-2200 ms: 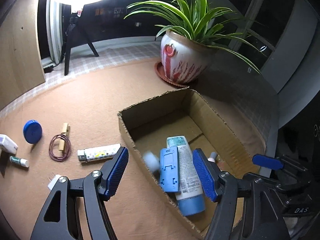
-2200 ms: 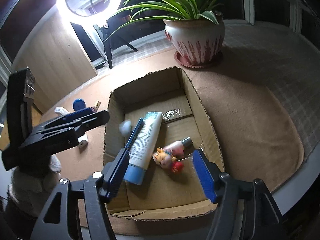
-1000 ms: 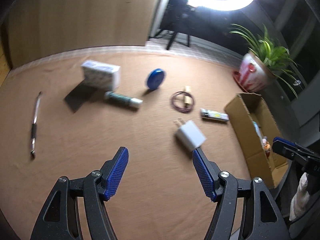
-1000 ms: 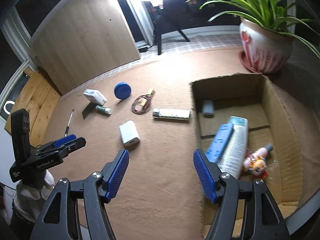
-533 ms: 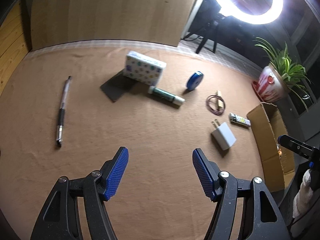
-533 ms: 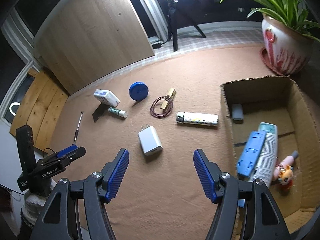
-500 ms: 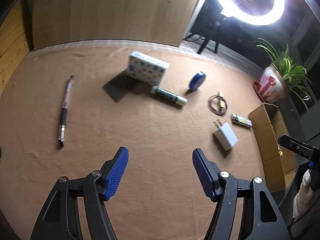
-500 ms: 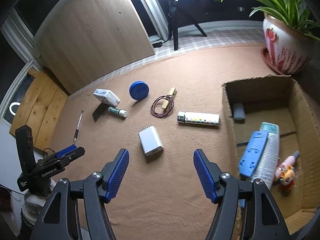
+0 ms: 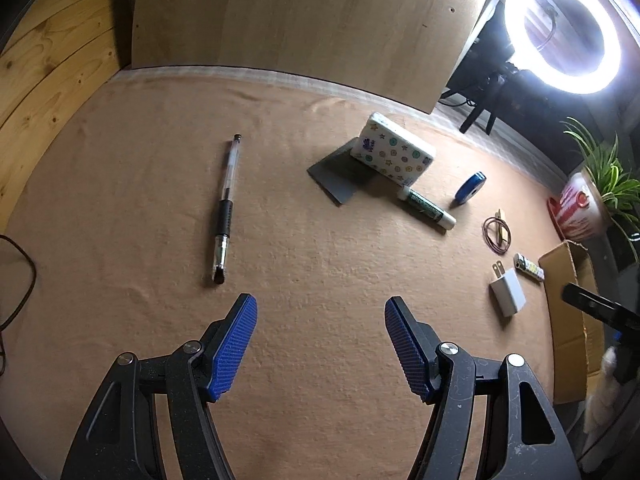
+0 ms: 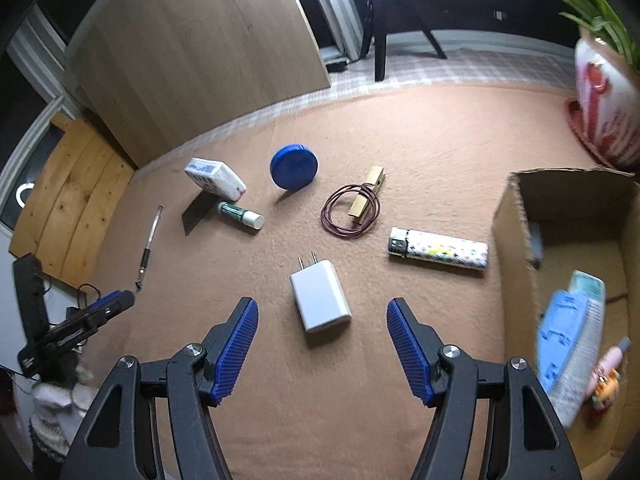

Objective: Organize objects
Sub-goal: 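Move the right tool to the white charger plug and close on it, then lift the charger plug with the right tool toward the left tool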

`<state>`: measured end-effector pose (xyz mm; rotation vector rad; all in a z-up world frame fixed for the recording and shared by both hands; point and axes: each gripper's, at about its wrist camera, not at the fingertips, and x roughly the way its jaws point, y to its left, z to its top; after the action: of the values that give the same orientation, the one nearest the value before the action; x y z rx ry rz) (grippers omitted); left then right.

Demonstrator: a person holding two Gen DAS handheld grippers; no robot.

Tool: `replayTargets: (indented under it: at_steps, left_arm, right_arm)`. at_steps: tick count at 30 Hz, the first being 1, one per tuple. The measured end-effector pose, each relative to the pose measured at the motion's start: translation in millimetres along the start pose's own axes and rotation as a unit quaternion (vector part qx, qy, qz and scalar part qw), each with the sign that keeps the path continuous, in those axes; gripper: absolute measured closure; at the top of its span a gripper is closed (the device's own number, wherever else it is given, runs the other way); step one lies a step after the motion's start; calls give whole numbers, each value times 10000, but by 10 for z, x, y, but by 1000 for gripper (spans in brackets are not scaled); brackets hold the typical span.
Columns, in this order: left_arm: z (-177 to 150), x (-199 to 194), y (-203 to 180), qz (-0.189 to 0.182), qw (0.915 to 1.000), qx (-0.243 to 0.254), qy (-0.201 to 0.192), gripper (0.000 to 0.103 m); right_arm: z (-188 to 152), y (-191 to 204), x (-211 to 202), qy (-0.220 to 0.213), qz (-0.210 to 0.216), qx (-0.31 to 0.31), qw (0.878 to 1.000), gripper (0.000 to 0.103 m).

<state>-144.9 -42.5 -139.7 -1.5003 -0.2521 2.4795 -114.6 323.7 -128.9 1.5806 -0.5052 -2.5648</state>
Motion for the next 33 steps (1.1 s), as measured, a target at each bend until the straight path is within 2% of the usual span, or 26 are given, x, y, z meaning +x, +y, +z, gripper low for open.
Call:
replayTargets:
  at_steps: [6,11,16,23,31,33]
  left_arm:
    - [-51,60,-183,-167,9997,142,89,33]
    - [-105,92,-355,-305,9990,277,150,33]
    - [-163,103,-446,-379,9985,331,199,33]
    - [-273,108,-512,-465,9977,390,286,33]
    - [-452,94,-543,-564,9965,456,414,33]
    - [-522,87,-570,-611,9956,534,465,33]
  right_arm:
    - [83,-65,369,353,48,135,9993,40]
    - [126,-50,553,412,20,191,9990,40]
    - [121,89,690,478,-126,-84,9987,65]
    - [-33,272,692,645,-13,-92,9979,65]
    - [-422,439,584,816,267,410,9955,65]
    - [-500,461,577,970,484,505,9928,65]
